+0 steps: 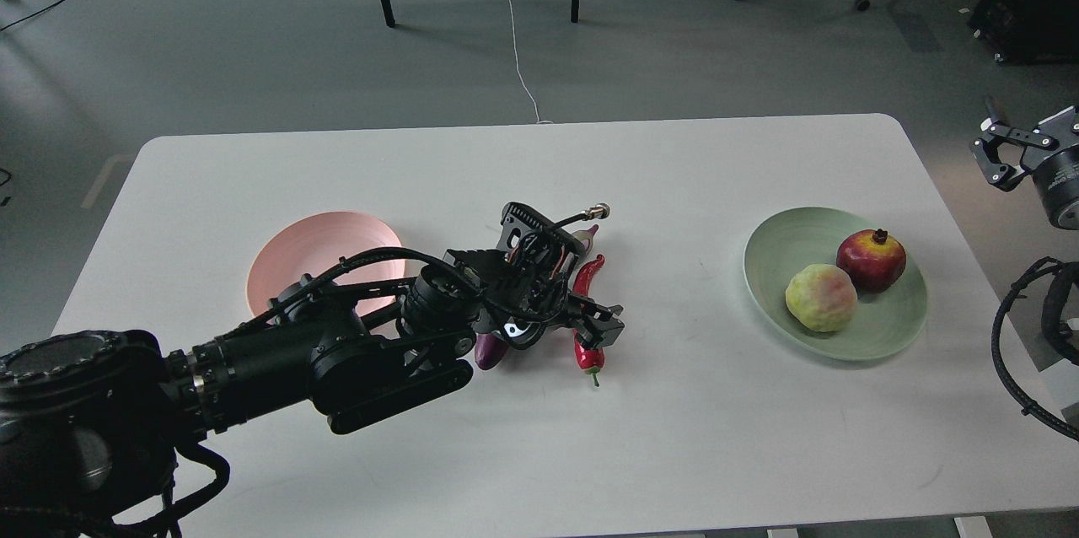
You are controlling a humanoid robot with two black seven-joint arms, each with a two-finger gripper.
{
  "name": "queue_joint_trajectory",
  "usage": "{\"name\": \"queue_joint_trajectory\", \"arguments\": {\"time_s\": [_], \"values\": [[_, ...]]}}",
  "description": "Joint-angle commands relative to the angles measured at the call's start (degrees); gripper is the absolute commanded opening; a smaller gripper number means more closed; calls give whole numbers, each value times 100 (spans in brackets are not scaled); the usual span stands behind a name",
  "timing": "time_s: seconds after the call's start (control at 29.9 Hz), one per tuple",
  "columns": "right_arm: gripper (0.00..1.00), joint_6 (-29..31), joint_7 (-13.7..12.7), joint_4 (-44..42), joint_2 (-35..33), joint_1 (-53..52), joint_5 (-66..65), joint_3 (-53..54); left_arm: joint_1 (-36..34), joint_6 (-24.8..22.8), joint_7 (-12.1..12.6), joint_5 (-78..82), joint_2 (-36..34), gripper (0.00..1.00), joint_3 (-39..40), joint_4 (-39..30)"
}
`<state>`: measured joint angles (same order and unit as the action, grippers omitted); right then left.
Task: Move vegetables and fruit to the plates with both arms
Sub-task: 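Grasp the red chili pepper with the left gripper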
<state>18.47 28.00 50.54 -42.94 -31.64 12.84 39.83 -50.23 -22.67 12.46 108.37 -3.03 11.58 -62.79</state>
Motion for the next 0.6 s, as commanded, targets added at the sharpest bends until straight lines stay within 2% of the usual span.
{"name": "queue_joint_trajectory", "arguments": {"time_s": [0.0, 0.37, 0.5, 0.57], "values": [[98, -2, 0, -1, -4, 0, -1, -28, -4, -1, 2, 9, 31, 93, -15, 30], [98, -2, 0, 8, -4, 0, -9, -37, -13, -44, -77, 79, 22, 92, -94, -40], [98, -2, 0, 8, -4, 0, -1, -37, -66, -141, -103, 44, 22, 80, -191, -40], [98, -2, 0, 8, -4, 0, -9, -28, -31, -272, -103, 27, 22, 78, -191, 3]]}}
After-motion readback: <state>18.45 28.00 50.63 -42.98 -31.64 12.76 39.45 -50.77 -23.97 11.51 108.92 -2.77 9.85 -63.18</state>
